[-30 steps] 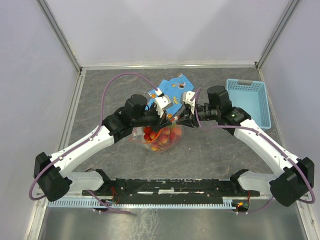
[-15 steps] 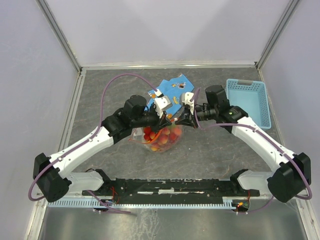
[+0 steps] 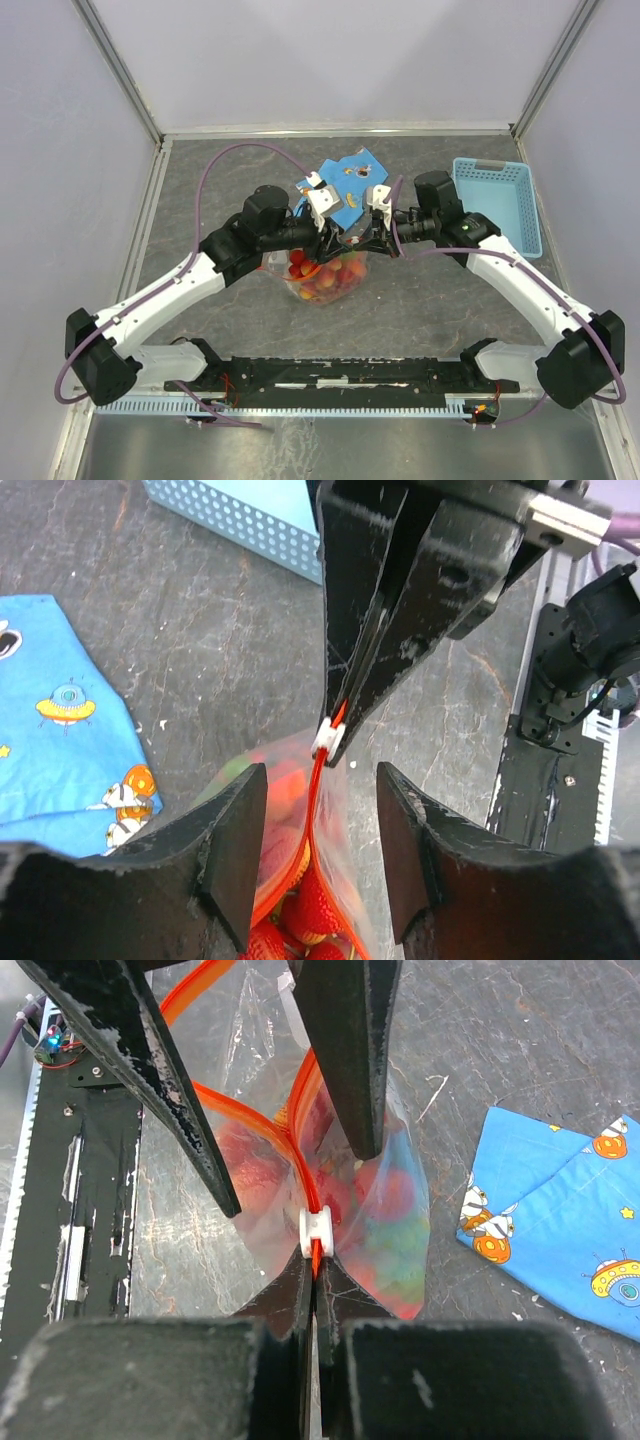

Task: Place the food in the zip-top bag and seal the zipper
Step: Zip the zipper food storage bag at the center of the board.

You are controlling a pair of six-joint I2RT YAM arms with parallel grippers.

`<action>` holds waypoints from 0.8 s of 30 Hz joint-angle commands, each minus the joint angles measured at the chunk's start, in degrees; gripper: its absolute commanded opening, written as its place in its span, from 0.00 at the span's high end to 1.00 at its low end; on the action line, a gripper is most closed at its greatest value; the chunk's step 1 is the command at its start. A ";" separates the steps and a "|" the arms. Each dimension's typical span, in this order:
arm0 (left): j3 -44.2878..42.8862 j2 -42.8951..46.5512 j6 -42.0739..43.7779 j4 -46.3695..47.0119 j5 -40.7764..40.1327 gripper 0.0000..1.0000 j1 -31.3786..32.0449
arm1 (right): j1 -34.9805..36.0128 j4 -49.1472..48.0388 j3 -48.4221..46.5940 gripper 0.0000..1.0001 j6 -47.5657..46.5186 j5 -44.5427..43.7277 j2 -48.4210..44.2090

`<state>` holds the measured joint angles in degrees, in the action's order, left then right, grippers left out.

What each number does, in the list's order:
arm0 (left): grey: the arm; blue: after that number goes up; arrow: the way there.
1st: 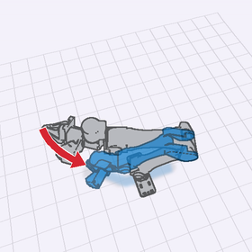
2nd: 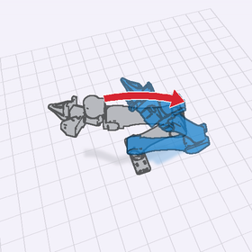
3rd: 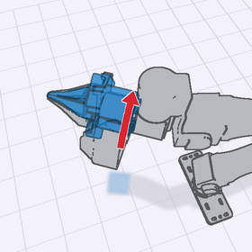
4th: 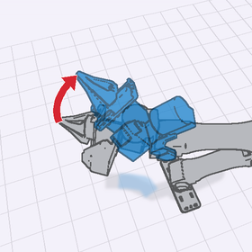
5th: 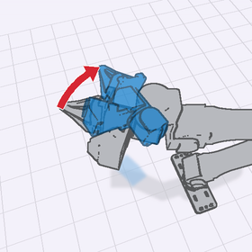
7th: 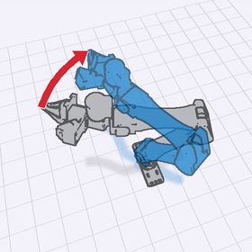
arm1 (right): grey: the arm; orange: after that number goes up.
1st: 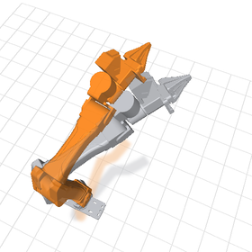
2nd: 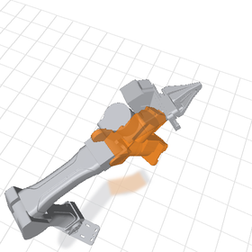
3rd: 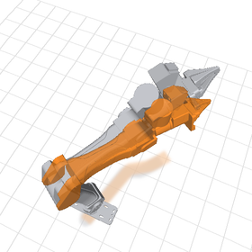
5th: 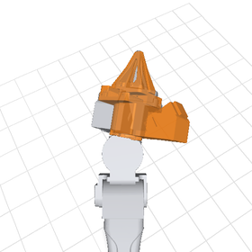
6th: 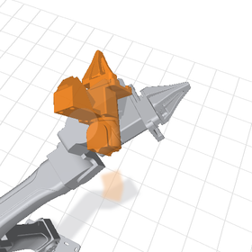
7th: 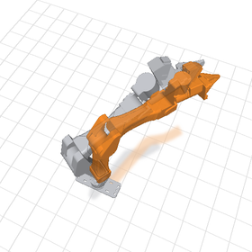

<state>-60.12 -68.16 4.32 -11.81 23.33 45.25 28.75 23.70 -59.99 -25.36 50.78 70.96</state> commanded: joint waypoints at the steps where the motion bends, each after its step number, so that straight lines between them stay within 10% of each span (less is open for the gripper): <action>1: -4.33 -1.95 1.57 3.97 4.37 0.47 0.26 | -0.19 -1.12 -1.72 0.98 0.09 1.73 -2.31; 15: -5.51 -5.76 3.29 3.45 10.16 0.66 0.23 | -0.27 -1.20 -1.46 0.98 0.48 1.60 -2.84; 24: -6.09 -5.92 4.91 0.48 10.26 0.97 0.14 | -0.40 -0.30 -0.82 0.98 -0.71 -1.63 -3.87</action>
<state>-63.44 -74.63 5.58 -10.81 31.70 45.19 28.71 25.36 -59.99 -25.28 50.19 69.80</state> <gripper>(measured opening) 0.138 0.026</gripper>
